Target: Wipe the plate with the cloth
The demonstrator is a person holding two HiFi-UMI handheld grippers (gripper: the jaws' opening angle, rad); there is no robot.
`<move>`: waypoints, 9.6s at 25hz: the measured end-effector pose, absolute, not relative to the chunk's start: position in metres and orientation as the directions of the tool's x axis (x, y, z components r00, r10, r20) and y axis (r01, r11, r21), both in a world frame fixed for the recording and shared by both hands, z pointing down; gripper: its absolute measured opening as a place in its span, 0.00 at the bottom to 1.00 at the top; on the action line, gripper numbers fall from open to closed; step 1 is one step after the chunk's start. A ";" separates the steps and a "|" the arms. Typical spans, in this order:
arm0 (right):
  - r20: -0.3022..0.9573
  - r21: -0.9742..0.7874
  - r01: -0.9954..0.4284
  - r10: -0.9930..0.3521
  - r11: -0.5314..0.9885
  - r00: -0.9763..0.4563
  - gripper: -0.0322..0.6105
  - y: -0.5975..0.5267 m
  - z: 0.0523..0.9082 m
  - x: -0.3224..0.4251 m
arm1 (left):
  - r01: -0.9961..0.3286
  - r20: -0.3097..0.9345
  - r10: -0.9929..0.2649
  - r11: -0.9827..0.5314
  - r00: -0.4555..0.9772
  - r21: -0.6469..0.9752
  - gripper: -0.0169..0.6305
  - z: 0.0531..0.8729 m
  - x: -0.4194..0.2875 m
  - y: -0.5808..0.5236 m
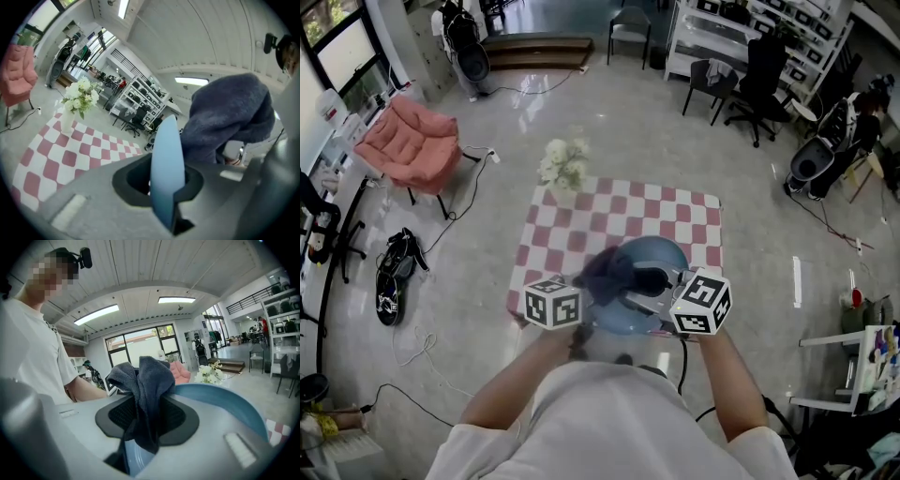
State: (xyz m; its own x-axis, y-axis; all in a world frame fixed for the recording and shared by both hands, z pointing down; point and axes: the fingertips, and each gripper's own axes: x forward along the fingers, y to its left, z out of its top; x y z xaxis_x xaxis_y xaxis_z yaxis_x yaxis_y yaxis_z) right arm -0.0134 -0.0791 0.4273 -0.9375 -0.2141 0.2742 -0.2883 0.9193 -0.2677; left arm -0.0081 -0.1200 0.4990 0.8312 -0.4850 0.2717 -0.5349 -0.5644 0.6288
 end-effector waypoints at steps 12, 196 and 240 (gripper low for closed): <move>0.340 -0.352 -0.586 -0.484 0.730 -0.807 0.26 -0.113 0.471 0.024 | -0.528 0.225 -0.515 -0.574 0.827 0.626 0.09 0.486 -0.010 -0.112; 0.612 -0.382 -0.595 -0.289 0.707 -0.736 0.26 -0.118 0.472 0.119 | -0.316 0.364 -0.490 -0.840 0.792 -0.442 0.09 0.453 0.004 -0.077; 0.657 -0.166 -0.173 -0.022 0.971 -0.754 0.26 -0.057 0.428 0.024 | -0.111 0.473 -0.485 -0.775 0.736 -0.622 0.09 0.474 0.035 -0.072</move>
State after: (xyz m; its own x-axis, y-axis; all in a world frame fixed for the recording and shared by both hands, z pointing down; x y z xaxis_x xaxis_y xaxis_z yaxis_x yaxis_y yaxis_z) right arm 0.0237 -0.0572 0.4282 -0.7540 -0.0224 0.6565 -0.1734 0.9708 -0.1659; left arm 0.0350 -0.0719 0.4740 0.7359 -0.4846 0.4730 -0.1106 -0.7752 -0.6220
